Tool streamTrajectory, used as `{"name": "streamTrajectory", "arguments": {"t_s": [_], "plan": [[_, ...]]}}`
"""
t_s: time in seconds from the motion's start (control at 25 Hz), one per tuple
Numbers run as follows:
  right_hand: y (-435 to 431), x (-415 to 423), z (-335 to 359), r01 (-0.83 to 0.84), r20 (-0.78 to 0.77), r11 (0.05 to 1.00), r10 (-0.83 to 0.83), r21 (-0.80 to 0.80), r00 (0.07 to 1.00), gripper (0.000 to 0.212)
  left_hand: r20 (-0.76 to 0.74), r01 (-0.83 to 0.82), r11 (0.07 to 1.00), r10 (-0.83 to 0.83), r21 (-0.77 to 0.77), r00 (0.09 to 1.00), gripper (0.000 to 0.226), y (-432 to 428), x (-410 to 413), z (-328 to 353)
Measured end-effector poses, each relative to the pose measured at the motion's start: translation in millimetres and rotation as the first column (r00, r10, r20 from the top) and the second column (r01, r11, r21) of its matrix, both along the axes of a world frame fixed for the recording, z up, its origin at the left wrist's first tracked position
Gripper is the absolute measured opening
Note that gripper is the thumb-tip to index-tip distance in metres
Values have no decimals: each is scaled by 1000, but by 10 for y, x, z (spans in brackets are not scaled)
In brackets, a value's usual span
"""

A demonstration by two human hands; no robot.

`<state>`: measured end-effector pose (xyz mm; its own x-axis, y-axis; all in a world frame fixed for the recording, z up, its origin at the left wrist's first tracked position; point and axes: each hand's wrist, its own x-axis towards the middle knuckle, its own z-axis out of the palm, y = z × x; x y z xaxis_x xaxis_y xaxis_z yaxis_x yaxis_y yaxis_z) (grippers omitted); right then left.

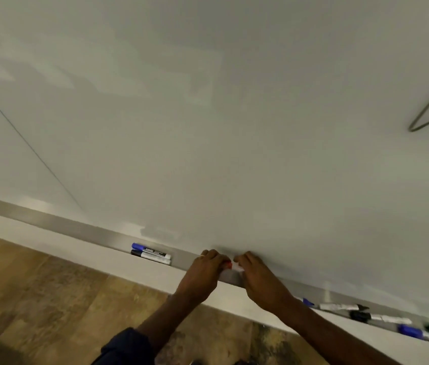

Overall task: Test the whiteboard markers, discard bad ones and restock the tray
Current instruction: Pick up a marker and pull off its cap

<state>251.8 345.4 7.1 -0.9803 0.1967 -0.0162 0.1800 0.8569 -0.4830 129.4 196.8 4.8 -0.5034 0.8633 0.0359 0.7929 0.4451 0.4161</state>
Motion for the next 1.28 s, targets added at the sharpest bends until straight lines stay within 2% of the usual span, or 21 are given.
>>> {"name": "streamTrajectory", "arguments": {"t_s": [0.04, 0.16, 0.28, 0.36, 0.48, 0.6, 0.72, 0.88, 1.0, 1.12, 1.2, 1.28], "plan": [[-39, 10, 97, 22, -39, 1000, -22, -5, 999, 34, 27, 61, 996, -63, 64, 998, 26, -32, -67, 166], [-183, 39, 495, 125, -187, 992, -122, 8, 975, 44, 129, 187, 960, -216, 207, 968, 23, -99, -228, 740], [-308, 109, 1011, 257, -289, 942, -190, 215, 938, 24, 123, 300, 905, -349, 302, 929, 24, -105, -318, 1222], [-397, 159, 1302, 340, -302, 900, -255, 273, 918, 25, 145, 344, 869, -414, 356, 899, 24, -96, -310, 1503], [-511, 205, 1585, 432, -300, 851, -346, 298, 889, 37, 183, 372, 836, -471, 403, 863, 24, -79, -278, 1790], [-594, 252, 1759, 495, -346, 823, -395, 278, 851, 49, 231, 375, 831, -493, 410, 839, 29, -87, -254, 2018], [-606, 276, 1953, 542, -375, 801, -434, 255, 819, 64, 237, 393, 826, -509, 404, 827, 48, -48, -244, 2269], [-603, 256, 2210, 586, -454, 774, -444, 241, 773, 63, 219, 402, 838, -499, 369, 839, 24, 63, -276, 2560], [-596, 242, 2488, 636, -477, 749, -497, 187, 725, 67, 181, 434, 832, -513, 347, 839, 23, 144, -301, 2850], [-576, 261, 2740, 658, -492, 723, -504, 210, 711, 68, 98, 479, 816, -532, 322, 841, 23, 230, -297, 3145], [-540, 318, 2902, 650, -525, 717, -463, 252, 714, 62, 63, 509, 806, -549, 302, 834, 24, 234, -258, 3362], [-481, 418, 3073, 626, -553, 703, -390, 337, 736, 49, -24, 582, 776, -595, 242, 804, 34, 191, -173, 3583]]}}
